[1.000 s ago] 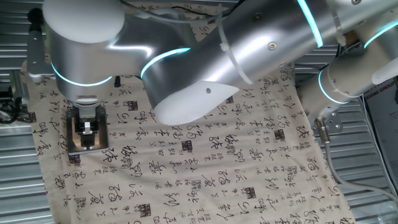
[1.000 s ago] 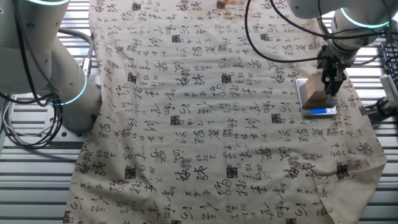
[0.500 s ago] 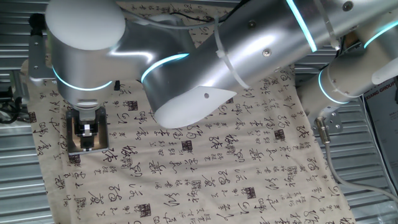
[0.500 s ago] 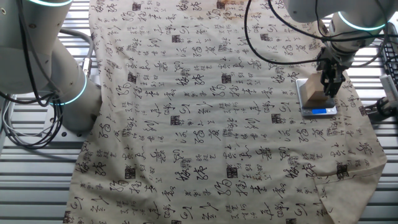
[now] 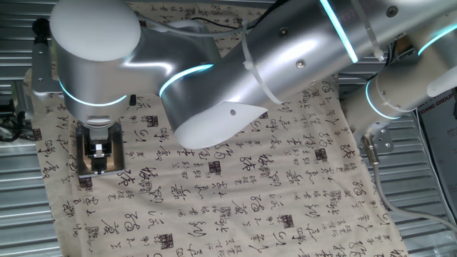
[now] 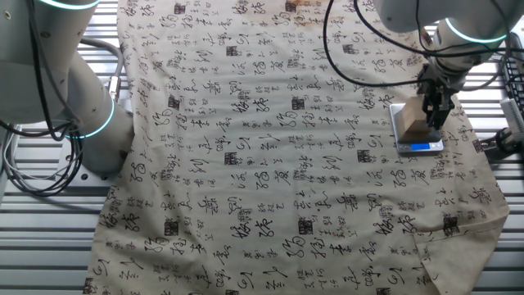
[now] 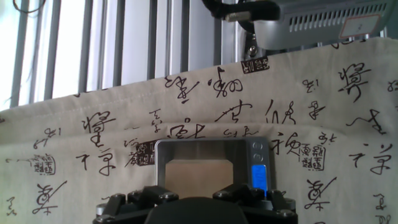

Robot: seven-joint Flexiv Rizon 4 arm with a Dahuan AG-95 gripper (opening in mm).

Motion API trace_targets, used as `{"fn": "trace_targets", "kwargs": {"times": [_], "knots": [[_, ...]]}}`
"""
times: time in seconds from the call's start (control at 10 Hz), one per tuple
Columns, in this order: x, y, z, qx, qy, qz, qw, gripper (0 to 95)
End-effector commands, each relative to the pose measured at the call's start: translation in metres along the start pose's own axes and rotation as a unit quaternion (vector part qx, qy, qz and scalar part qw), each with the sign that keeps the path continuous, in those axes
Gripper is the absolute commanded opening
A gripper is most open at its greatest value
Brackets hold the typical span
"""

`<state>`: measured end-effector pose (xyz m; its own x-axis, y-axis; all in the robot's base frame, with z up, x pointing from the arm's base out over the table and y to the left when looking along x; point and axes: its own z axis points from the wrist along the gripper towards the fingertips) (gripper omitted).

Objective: Remove the object from the scale

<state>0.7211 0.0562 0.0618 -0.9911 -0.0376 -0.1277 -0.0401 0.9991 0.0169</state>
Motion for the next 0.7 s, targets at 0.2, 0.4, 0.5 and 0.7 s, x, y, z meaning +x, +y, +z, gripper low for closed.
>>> {"fn": "trace_targets", "kwargs": {"times": [0.2,0.4,0.5,0.7], "knots": [[-0.0002,0.0001,0.0000,-0.001,0.000,0.001,1.0000,76.0],[0.0000,-0.0002,0.0009,-0.001,0.000,0.001,1.0000,57.0],[0.0002,-0.0004,0.0017,-0.001,0.001,0.001,1.0000,57.0],[0.0003,-0.0006,0.0025,0.000,0.001,0.002,1.0000,57.0]]}}
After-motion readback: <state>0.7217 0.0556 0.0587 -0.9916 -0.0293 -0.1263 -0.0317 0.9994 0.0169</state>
